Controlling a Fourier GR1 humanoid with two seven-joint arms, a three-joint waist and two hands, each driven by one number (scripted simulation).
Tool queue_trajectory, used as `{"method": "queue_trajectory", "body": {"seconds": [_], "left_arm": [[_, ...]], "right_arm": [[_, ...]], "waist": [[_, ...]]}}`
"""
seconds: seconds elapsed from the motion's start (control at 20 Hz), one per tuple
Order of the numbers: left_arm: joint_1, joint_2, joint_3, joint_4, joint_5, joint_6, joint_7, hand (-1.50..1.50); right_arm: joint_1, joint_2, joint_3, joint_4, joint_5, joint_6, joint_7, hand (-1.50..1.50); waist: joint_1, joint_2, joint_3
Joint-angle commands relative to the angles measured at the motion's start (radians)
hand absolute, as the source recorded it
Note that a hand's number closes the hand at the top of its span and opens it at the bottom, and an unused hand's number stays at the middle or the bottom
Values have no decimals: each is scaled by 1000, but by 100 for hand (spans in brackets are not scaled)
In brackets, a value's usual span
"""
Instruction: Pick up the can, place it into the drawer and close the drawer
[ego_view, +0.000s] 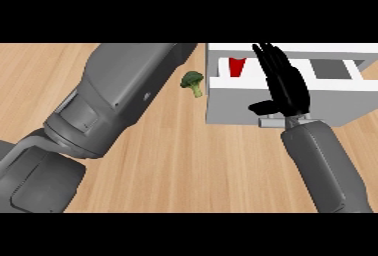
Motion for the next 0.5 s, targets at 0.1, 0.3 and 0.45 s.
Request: {"method": "queue_trajectory", "body": {"seconds": [0.1,0.3,0.45], "left_arm": [[43,49,1,-57,-15,-31,40,-150],[86,116,-10,-108,-29,-57,85,-150],[122,72,-19,-151,-33,-38,75,-150]], "right_arm": [[-140,52,-46,287,83,-199,-23,-150],[-240,46,-97,397,97,-268,-3,-150],[-325,23,-147,522,85,-327,-37,-150]], "waist": [[19,-2,0],[35,-7,-1],[57,0,0]]}}
